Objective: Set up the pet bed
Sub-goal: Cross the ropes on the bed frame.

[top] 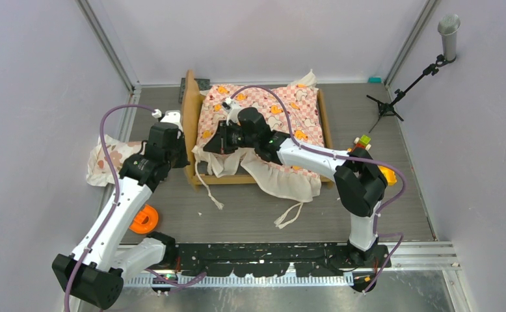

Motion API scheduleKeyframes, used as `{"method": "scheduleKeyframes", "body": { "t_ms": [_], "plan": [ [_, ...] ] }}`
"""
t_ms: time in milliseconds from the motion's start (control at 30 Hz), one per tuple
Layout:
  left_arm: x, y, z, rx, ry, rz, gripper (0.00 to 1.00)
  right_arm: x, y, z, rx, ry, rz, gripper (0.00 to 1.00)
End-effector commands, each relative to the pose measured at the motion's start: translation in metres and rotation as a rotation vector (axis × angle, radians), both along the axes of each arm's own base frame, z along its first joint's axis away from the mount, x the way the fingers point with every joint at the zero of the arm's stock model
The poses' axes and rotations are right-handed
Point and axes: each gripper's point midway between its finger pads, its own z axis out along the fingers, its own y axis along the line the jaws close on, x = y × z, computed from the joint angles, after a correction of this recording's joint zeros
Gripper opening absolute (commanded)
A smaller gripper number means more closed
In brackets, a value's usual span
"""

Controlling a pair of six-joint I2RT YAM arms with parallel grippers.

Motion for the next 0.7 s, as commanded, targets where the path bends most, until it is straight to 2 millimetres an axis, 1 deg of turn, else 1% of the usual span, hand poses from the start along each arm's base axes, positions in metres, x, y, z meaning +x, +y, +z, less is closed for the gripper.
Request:
{"method": "scheduleKeyframes", "body": {
  "t_ms": [0, 333, 500, 667],
  "plan": [
    [0.010, -0.011, 0.006, -0.077, -0.032, -0.006, 0.00, 0.007, -0.001, 0.004, 0.007, -0.048, -0.015, 0.01],
    [0.010, -0.011, 0.005, -0.079, -0.030, -0.006, 0.00, 0.009, -0.003, -0.011, -0.038, -0.065, -0.035, 0.01],
    [0.010, -0.011, 0.005, -0.079, -0.028, -0.005, 0.00, 0.002, 0.002, -0.018, -0.074, -0.090, -0.026, 0.01],
    [0.011, -0.011, 0.006, -0.081, -0.031, -0.006, 0.00, -0.002, 0.001, -0.022, -0.109, -0.121, -0.034, 0.01]
  ]
}}
